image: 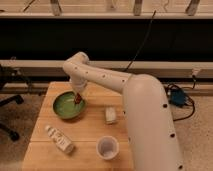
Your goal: Place the pepper in the ceramic bowl
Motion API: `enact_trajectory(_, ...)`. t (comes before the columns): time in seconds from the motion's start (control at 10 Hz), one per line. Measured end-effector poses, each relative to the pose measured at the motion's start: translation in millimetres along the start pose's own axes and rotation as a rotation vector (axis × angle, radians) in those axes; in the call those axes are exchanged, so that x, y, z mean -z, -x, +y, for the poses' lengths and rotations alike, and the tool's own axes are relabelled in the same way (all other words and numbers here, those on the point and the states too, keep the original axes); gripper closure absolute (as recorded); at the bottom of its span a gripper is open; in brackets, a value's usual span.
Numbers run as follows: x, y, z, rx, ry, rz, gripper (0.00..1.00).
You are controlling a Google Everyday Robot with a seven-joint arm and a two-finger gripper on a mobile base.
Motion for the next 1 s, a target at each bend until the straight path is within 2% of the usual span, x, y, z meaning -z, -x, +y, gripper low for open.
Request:
enact_trajectory(0.8, -3.6, 7.3, 2.8, 0.005, 0.001, -0.017, 1.00)
enact_trajectory(0.9, -3.9, 8.0, 3.2, 0.005, 0.001, -0.019, 0.99)
enact_trajectory(1.0, -4.2, 8.5, 3.4, 0.005, 0.001, -0.020, 0.90)
